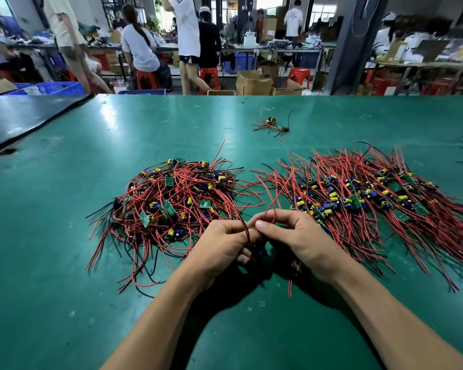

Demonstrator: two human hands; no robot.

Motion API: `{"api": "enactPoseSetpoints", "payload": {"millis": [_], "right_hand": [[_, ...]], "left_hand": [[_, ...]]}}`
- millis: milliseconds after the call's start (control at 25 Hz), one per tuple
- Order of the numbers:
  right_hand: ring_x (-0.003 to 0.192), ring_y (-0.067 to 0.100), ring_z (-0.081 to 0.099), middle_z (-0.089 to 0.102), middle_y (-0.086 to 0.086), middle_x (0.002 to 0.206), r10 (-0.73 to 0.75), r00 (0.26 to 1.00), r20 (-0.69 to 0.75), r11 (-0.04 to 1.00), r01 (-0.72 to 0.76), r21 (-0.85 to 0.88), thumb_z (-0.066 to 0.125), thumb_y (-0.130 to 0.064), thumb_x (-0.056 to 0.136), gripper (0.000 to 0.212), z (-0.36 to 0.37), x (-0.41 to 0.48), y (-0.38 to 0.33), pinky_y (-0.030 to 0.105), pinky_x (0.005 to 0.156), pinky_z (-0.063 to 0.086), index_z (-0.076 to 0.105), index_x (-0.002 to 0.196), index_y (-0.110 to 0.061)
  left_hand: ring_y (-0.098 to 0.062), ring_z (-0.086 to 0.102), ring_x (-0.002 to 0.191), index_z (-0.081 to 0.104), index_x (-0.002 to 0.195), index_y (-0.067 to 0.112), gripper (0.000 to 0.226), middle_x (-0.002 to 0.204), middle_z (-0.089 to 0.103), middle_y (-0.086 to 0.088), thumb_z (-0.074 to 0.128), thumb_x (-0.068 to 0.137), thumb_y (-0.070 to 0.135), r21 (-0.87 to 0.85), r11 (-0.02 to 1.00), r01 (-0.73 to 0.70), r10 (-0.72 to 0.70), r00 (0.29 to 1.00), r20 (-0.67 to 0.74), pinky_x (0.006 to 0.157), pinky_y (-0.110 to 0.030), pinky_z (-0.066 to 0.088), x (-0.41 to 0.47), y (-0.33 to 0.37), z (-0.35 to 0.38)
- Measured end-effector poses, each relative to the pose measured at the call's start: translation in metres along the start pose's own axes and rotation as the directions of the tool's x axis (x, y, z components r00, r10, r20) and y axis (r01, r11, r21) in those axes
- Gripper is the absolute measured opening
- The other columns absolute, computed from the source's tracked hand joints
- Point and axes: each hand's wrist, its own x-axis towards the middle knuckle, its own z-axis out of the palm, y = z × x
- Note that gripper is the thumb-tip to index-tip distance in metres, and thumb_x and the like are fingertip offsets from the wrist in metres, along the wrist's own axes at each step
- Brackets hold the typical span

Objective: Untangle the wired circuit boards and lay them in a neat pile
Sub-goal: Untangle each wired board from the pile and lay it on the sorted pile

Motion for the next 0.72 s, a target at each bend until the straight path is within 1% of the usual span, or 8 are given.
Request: {"api": "enactPoseSetpoints", "payload": {"millis": [40,160,280,440,520,560,640,720], "right_hand": [[0.076,0.012,0.063,0.072,0.004,0.083,-0.002,0.999,-0.046,1.0,0.002,0.01,0.074,-0.03,0.081,0.022,0.0,0.001,0.0,0.02,0.073,0.049,0.077,0.092,-0.012],[0.05,0.007,0.047,0.058,-0.003,0.06,0.01,0.982,-0.189,0.999,-0.004,0.033,0.079,-0.037,0.075,0.03,-0.003,0.004,0.002,0.015,0.047,0.038,0.073,0.081,-0.009],[0.044,0.007,0.041,0.054,-0.004,0.055,0.036,0.979,-0.199,0.998,-0.025,0.057,0.08,-0.043,0.072,0.028,-0.004,0.004,0.006,0.015,0.042,0.033,0.072,0.074,-0.016],[0.044,0.01,0.041,0.053,0.003,0.054,0.046,0.982,-0.185,0.997,-0.035,0.062,0.073,-0.051,0.079,0.032,-0.001,0.006,0.008,0.02,0.044,0.033,0.07,0.076,-0.019],[0.047,0.008,0.048,0.058,0.0,0.059,0.01,0.983,-0.182,0.999,-0.017,-0.039,0.068,-0.051,0.082,0.032,-0.002,0.005,0.007,0.018,0.046,0.038,0.073,0.083,-0.019],[0.054,0.007,0.056,0.065,-0.001,0.066,0.003,0.988,-0.154,0.997,-0.015,-0.081,0.067,-0.049,0.084,0.032,-0.003,0.005,0.007,0.018,0.051,0.044,0.075,0.091,-0.02],[0.079,0.012,0.07,0.077,0.002,0.091,0.021,0.998,-0.063,0.996,-0.027,-0.087,0.068,-0.042,0.087,0.03,-0.002,0.004,0.006,0.026,0.069,0.056,0.077,0.103,-0.019],[0.087,0.016,0.072,0.077,0.004,0.098,0.032,0.998,-0.046,0.989,-0.038,-0.144,0.067,-0.036,0.092,0.026,-0.001,0.002,0.005,0.03,0.077,0.057,0.077,0.104,-0.016]], "left_hand": [[-0.014,0.05,0.051,0.072,0.084,-0.002,0.011,0.063,0.063,-0.007,0.066,0.087,0.007,-0.019,1.0,-0.006,0.006,1.0,0.002,0.048,-0.02,0.043,0.0,0.001,0.0],[-0.013,0.05,0.055,0.074,0.075,0.007,0.015,0.067,0.066,-0.01,0.065,0.086,0.0,-0.054,0.998,-0.023,0.024,1.0,0.018,0.049,-0.019,0.044,0.0,0.001,-0.001],[-0.011,0.051,0.054,0.073,0.074,0.009,0.019,0.067,0.067,-0.009,0.064,0.085,-0.004,-0.041,0.999,-0.022,0.024,0.999,0.039,0.048,-0.018,0.046,0.0,0.0,-0.001],[-0.014,0.055,0.056,0.075,0.077,0.01,0.02,0.072,0.068,-0.013,0.064,0.083,-0.006,0.003,0.999,-0.045,0.045,0.999,0.03,0.052,-0.02,0.049,0.001,-0.002,0.0],[-0.012,0.054,0.055,0.074,0.077,0.01,0.02,0.067,0.066,-0.008,0.063,0.086,-0.003,0.0,0.998,-0.059,0.059,0.998,0.016,0.051,-0.02,0.049,0.003,-0.004,0.001],[-0.012,0.055,0.055,0.073,0.076,0.011,0.019,0.065,0.064,-0.005,0.062,0.088,-0.001,-0.009,0.997,-0.072,0.072,0.997,0.007,0.05,-0.021,0.049,0.003,-0.006,0.001],[-0.016,0.06,0.055,0.071,0.077,0.01,0.019,0.065,0.063,-0.004,0.061,0.091,0.004,-0.037,0.995,-0.094,0.094,0.996,-0.003,0.048,-0.022,0.049,0.004,-0.008,0.001],[-0.015,0.061,0.054,0.07,0.078,0.008,0.017,0.065,0.064,-0.003,0.061,0.092,0.003,-0.018,0.994,-0.106,0.106,0.994,-0.013,0.047,-0.021,0.047,0.004,-0.009,0.001]]}}
